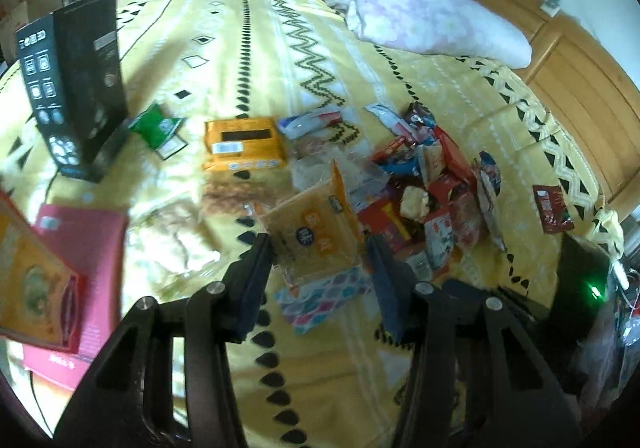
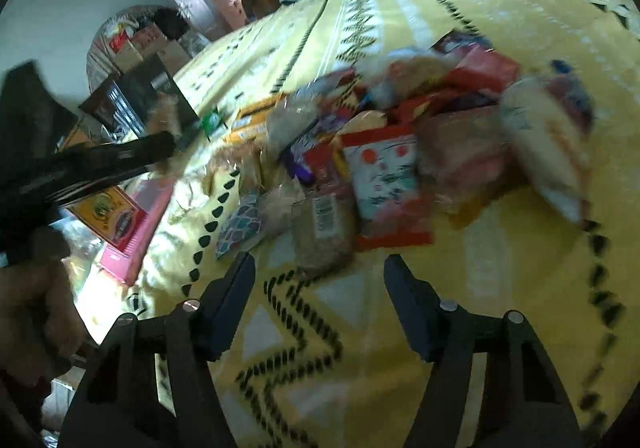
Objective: Organize snacks
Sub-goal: 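Grasp the orange cake packet with left tool while right grasps the clear barcoded packet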
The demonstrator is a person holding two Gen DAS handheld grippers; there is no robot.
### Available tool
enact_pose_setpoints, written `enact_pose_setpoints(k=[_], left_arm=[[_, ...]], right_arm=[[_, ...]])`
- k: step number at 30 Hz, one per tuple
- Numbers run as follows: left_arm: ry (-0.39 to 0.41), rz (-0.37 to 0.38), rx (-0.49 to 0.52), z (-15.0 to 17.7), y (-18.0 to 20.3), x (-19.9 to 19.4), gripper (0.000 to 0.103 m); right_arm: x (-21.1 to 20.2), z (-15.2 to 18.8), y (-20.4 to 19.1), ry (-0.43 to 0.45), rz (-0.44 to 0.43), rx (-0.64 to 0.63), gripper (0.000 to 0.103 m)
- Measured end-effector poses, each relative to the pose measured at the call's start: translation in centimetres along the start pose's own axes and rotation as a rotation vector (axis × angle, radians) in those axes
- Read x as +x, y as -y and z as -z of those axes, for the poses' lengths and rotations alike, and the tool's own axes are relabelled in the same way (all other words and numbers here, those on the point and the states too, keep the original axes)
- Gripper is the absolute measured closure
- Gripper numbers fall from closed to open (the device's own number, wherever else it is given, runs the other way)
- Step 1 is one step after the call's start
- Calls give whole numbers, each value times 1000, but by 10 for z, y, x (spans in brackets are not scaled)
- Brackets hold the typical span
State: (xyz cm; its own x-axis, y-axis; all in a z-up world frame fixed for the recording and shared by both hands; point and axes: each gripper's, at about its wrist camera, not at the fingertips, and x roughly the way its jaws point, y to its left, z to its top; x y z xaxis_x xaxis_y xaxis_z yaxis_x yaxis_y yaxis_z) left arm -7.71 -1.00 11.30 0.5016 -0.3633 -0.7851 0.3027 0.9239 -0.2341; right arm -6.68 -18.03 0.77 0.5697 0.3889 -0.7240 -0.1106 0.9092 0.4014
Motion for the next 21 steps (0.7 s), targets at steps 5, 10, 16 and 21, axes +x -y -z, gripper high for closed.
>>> enact_pose_setpoints(k=[5, 10, 16, 21], left_arm=[[-17, -10, 8, 7, 1, 5, 53], [-13, -3, 31, 15, 6, -1, 53], [24, -4, 64, 18, 18, -17, 53], [82, -30, 95, 16, 20, -40, 53]], right_arm=[[33, -10, -10, -15, 69, -55, 32], [39, -6, -3, -16, 111, -57, 50], [-4, -8, -4, 43, 76, -20, 58], [-43, -14, -22, 119, 61, -48, 58]])
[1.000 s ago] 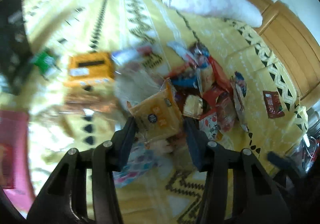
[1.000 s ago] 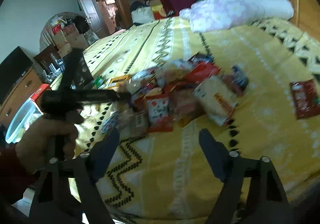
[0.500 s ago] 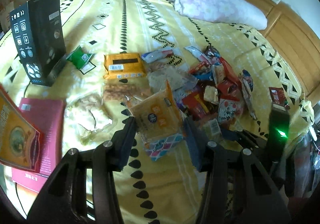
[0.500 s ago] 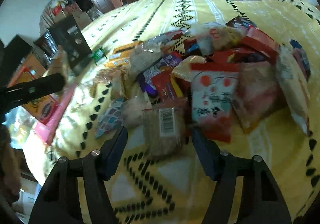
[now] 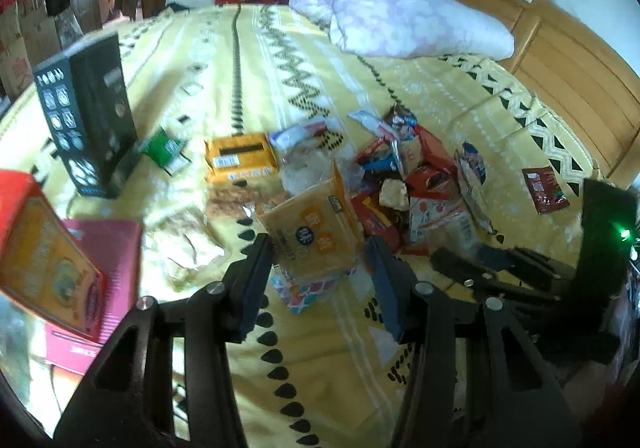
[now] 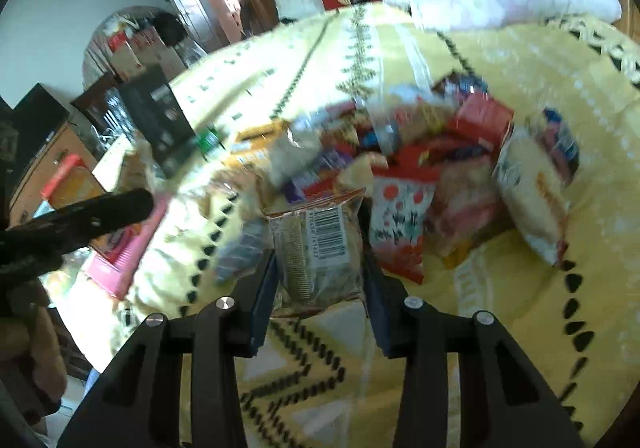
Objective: Organize snacks
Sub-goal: 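Grasp the orange cake packet with left tool while right grasps the clear barcoded packet, then carry the cake packet and clear packet over the glass bowl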
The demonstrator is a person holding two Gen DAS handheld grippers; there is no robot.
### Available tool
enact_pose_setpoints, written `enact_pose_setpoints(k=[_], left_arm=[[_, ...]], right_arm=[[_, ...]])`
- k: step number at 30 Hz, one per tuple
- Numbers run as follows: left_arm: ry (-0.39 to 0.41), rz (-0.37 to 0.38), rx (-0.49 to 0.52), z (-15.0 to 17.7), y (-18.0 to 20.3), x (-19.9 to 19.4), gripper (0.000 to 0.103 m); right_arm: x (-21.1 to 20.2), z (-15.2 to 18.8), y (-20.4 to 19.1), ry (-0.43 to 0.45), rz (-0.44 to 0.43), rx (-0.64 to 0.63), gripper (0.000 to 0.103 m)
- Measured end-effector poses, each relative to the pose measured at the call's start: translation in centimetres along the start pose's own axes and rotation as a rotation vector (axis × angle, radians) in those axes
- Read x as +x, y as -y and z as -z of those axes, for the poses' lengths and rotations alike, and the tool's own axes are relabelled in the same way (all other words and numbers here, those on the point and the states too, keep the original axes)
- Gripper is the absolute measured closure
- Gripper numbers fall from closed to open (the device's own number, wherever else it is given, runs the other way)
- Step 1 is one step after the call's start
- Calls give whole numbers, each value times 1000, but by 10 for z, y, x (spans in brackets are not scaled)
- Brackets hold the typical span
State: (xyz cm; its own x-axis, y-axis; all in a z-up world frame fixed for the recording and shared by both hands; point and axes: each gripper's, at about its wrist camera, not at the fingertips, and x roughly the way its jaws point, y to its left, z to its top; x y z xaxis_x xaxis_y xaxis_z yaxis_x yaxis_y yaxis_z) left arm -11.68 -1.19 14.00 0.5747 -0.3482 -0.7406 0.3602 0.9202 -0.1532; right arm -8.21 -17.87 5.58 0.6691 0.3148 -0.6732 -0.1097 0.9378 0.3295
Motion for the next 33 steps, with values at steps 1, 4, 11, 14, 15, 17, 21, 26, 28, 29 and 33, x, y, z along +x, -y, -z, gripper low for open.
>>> enact_pose_setpoints(k=[1, 4, 11, 14, 15, 17, 21, 26, 28, 29, 33], left_arm=[[13, -9, 5, -1, -1, -5, 53], [68, -43, 15, -5, -6, -27, 53], [181, -113, -20, -17, -37, -77, 53], [217, -153, -43, -20, -54, -95, 53], [230, -169, -54, -21, -61, -101, 53], [251, -198, -80, -23, -75, -113, 53], [290, -264, -149, -21, -112, -138, 53], [329, -348, -227, -12, -155, -167, 53], [344, -380, -260, -8, -171, -179, 53], [351, -400, -277, -5, -181, -185, 53], [364, -478, -347, 8, -219, -202, 53]], right_arm=[[-7, -3, -4, 14, -2, -5, 58], [-25, -16, -15, 57, -11, -24, 58], [-54, -53, -56, 150, -48, -95, 58], [-58, -68, -80, 174, -79, -130, 58], [-58, -72, -88, 178, -88, -139, 58], [-58, -82, -108, 192, -113, -168, 58], [-55, -99, -153, 207, -171, -221, 58], [-48, -114, -213, 217, -253, -290, 58], [-45, -119, -240, 217, -286, -320, 58], [-42, -121, -257, 214, -307, -338, 58], [-31, -123, -308, 187, -374, -383, 58]])
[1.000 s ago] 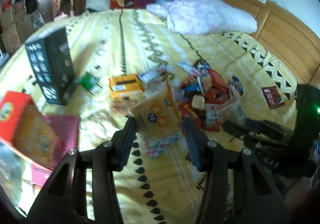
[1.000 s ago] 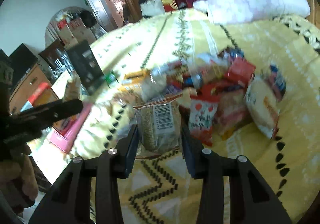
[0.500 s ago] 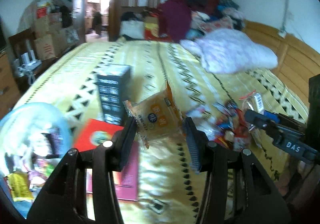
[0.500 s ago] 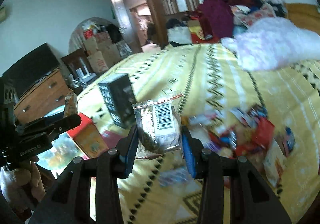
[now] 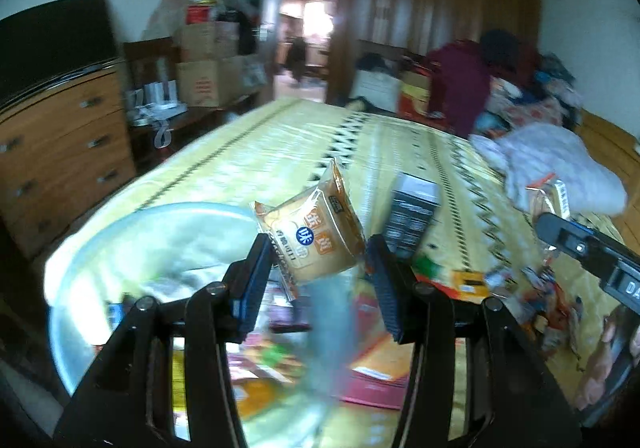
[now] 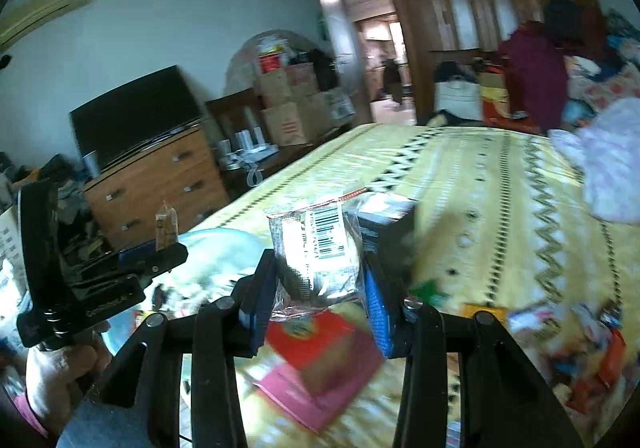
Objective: Organize snacks
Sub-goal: 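Carry the cake packet and clear packet over the glass bowl, then hold both packets above the glass bowl, then open both tools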
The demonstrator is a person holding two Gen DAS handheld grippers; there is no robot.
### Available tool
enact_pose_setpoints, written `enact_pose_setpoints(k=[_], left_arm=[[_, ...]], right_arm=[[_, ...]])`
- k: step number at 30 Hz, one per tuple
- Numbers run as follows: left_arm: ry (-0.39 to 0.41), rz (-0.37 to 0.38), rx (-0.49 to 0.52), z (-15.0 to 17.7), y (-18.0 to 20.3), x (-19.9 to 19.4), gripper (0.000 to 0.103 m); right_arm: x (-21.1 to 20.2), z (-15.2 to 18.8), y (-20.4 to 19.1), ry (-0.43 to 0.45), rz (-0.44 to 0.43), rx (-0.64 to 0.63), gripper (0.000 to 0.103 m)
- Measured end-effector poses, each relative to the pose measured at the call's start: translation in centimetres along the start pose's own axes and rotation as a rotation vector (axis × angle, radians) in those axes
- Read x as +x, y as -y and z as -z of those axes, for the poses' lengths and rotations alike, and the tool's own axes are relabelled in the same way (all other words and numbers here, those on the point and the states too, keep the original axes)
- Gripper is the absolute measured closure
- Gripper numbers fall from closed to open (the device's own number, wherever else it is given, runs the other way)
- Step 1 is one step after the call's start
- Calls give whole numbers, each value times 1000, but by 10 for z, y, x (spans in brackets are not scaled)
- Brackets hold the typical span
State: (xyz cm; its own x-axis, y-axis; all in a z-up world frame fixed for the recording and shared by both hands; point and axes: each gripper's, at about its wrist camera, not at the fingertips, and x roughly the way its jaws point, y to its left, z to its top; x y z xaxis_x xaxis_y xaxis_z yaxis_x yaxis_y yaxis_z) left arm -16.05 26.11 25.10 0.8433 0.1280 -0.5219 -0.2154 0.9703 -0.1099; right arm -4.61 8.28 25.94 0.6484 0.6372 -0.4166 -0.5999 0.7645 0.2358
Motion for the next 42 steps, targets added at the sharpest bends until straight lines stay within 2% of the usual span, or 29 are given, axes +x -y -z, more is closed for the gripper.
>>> enact_pose_setpoints(k=[6, 11, 15, 22, 42], left_arm=[[-5, -111, -71, 4, -49, 1, 53], [-21, -149, -93, 9, -68, 4, 53], [-29, -156, -109, 11, -80, 7, 53], [-37, -147, -119, 12, -99, 7, 53], [-37, -145, -120, 13, -99, 6, 53]], right_arm=[[48, -9, -61, -50, -98, -59, 58], [83, -11, -101, -100, -164, -75, 58], [103, -9, -119, -132, -188, -95, 58], [123, -5, -130, -167, -198, -107, 58], [130, -2, -131, -180, -197, -112, 58]])
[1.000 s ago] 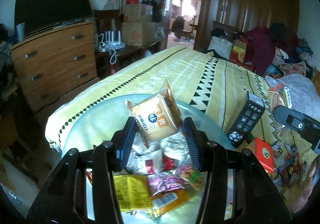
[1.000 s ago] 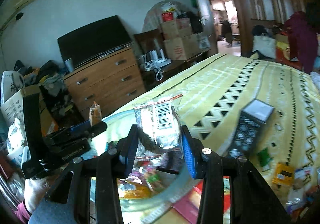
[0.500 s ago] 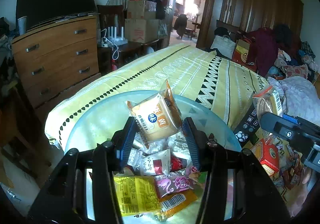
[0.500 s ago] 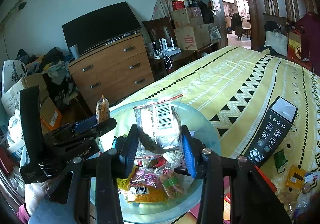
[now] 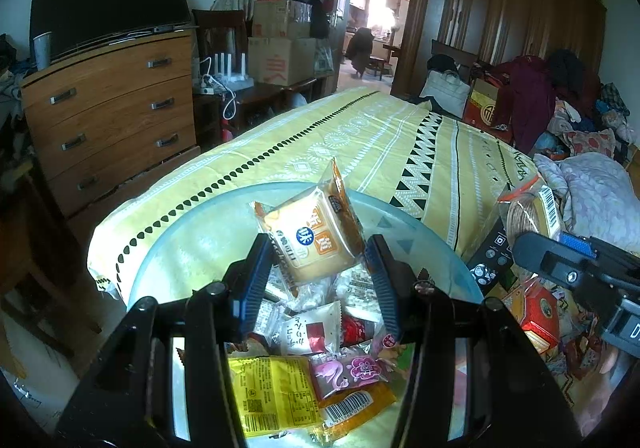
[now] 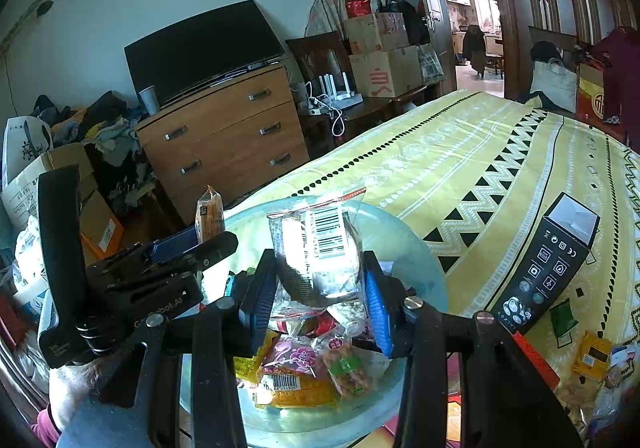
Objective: Organize snacks
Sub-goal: 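Hold both packets above the glass bowl, then open both tools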
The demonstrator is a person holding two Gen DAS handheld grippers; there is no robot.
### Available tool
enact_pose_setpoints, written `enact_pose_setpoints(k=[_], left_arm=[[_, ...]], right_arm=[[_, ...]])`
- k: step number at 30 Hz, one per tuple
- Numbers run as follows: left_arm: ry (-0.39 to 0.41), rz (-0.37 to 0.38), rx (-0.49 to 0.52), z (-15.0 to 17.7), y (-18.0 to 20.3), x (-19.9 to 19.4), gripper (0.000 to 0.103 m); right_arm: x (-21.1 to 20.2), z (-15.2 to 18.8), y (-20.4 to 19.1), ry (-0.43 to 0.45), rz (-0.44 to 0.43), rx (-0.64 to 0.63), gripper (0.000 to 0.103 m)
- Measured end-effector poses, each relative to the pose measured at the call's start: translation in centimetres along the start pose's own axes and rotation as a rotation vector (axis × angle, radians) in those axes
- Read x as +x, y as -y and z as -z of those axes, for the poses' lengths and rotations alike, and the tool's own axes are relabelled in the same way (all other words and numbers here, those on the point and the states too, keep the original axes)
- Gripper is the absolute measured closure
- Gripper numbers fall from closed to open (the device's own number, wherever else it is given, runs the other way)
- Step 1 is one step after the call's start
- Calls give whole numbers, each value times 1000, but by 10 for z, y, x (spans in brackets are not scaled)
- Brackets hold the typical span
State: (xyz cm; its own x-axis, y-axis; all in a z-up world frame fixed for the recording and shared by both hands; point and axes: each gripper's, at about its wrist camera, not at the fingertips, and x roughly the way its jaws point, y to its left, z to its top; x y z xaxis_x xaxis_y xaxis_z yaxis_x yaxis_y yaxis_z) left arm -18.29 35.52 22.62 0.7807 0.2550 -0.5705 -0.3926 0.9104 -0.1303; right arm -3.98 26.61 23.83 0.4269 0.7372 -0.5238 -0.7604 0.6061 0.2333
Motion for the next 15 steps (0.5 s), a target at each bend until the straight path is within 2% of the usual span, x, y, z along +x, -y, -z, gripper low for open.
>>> enact_pose_setpoints(k=[15], left_arm=[[-6, 4, 5, -3, 4, 6, 53]], right_arm=[[6, 7, -3, -8, -7, 4, 58]])
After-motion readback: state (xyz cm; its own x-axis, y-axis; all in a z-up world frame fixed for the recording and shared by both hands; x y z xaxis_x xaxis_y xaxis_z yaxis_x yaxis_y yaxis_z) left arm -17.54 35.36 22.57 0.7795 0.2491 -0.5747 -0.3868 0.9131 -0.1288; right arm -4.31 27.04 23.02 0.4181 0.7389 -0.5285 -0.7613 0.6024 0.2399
